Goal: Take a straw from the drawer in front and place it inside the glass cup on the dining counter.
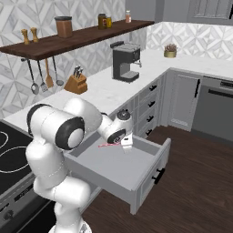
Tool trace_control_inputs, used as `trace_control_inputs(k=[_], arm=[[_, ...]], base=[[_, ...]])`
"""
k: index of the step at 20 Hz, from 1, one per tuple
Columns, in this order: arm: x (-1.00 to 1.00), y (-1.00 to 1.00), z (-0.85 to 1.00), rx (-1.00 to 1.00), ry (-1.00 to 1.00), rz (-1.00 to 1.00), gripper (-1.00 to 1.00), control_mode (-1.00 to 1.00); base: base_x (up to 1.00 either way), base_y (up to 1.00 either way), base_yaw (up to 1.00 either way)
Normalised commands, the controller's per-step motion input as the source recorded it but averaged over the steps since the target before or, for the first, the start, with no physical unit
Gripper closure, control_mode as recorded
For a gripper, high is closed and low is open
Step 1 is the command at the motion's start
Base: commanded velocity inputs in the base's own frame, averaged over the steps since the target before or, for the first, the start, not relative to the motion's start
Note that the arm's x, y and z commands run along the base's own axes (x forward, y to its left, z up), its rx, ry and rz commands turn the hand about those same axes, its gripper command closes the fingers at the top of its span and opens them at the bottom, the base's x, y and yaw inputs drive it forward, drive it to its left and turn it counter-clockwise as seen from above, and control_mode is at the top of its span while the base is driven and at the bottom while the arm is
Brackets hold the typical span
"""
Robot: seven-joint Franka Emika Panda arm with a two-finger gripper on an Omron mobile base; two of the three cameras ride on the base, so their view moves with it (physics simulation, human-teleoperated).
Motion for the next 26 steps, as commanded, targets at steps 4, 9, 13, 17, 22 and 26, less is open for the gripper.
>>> trace_control_inputs(k=[4,9,13,17,22,26], arm=[[-0.42,0.0,1.0,-0.13,-0.07,0.14,1.0,-1.0],[-0.46,0.0,1.0,-0.23,-0.01,0.16,1.0,-1.0],[-0.46,0.0,1.0,-0.25,0.0,0.16,1.0,-1.0],[-0.47,0.0,1.0,-0.21,0.01,0.15,1.0,-1.0],[-0.51,0.05,1.0,-0.08,0.13,0.19,1.0,-1.0],[-0.45,0.24,1.0,-0.04,0.19,0.22,1.0,-1.0]], base=[[0.0,0.0,0.0],[0.0,0.0,0.0],[0.0,0.0,0.0],[0.0,0.0,0.0],[0.0,0.0,0.0],[0.0,0.0,0.0]])
